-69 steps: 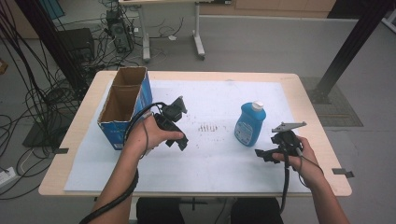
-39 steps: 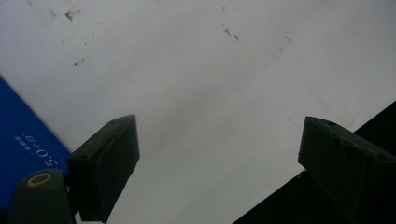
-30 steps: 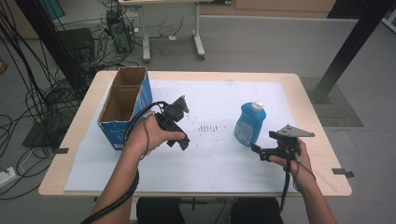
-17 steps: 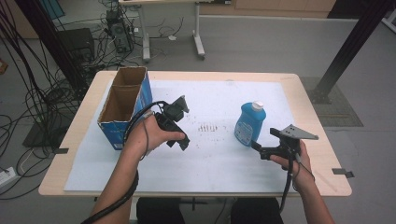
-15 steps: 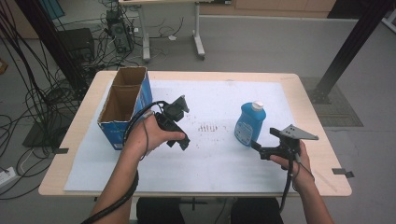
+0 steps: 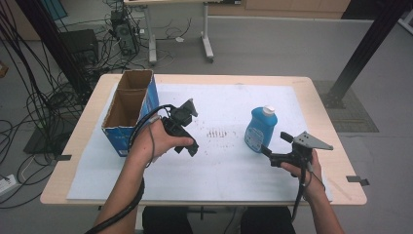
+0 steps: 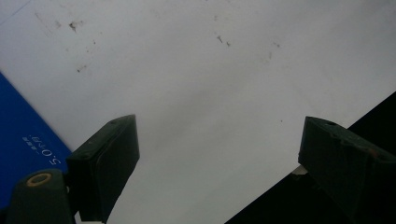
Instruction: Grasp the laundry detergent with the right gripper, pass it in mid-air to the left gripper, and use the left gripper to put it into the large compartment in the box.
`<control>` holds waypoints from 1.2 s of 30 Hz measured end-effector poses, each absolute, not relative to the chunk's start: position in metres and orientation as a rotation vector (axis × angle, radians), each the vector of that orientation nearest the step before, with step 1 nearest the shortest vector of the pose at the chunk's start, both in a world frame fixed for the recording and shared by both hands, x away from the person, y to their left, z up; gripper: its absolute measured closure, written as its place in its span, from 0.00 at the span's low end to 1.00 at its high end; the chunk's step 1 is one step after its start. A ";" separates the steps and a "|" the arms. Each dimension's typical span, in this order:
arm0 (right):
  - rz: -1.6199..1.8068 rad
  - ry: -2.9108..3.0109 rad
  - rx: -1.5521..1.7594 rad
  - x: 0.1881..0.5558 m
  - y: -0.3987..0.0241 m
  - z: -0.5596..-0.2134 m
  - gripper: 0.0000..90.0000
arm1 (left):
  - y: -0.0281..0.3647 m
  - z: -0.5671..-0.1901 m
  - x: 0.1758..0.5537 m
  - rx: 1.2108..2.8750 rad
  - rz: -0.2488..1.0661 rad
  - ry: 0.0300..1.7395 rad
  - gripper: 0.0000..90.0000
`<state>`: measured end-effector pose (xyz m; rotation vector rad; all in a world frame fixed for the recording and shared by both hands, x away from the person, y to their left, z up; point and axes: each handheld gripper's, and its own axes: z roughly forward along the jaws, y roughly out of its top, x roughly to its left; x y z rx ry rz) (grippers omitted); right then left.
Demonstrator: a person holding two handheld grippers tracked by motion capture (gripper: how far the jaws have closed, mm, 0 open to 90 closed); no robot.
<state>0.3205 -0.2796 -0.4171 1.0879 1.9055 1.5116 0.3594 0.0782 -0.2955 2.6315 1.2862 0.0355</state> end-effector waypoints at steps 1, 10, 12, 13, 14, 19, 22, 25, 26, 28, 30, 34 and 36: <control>1.514 1.906 1.083 0.321 -0.279 -0.417 0.03 | 0.078 -0.295 0.359 2.632 0.036 1.286 0.14; 1.504 1.910 1.068 0.329 -0.272 -0.417 0.04 | 0.080 -0.295 0.360 2.634 0.033 1.293 0.14; 1.493 1.912 1.069 0.332 -0.271 -0.418 0.04 | 0.079 -0.295 0.360 2.636 0.033 1.294 0.14; 1.493 1.913 1.069 0.333 -0.270 -0.418 0.04 | 0.079 -0.296 0.360 2.637 0.033 1.293 0.14; 1.491 1.914 1.071 0.334 -0.270 -0.418 0.04 | 0.079 -0.296 0.360 2.638 0.029 1.290 0.14; 1.476 1.917 1.068 0.341 -0.268 -0.419 0.04 | 0.079 -0.295 0.360 2.643 0.028 1.287 0.14; 1.478 1.913 1.072 0.344 -0.266 -0.420 0.04 | 0.079 -0.293 0.360 2.642 0.028 1.288 0.14; 1.480 1.912 1.074 0.347 -0.264 -0.422 0.04 | 0.080 -0.292 0.360 2.642 0.031 1.289 0.14; 1.479 1.908 1.076 0.347 -0.264 -0.422 0.04 | 0.080 -0.292 0.360 2.639 0.033 1.289 0.14; 1.481 1.910 1.077 0.349 -0.262 -0.423 0.04 | 0.081 -0.292 0.360 2.642 0.033 1.289 0.14; 1.479 1.910 1.079 0.351 -0.261 -0.424 0.04 | 0.082 -0.293 0.360 2.647 0.032 1.293 0.14; 1.490 1.900 1.088 0.354 -0.260 -0.426 0.04 | 0.083 -0.293 0.361 2.645 0.034 1.296 0.14; 1.493 1.897 1.092 0.356 -0.258 -0.427 0.04 | 0.083 -0.292 0.361 2.645 0.034 1.295 0.14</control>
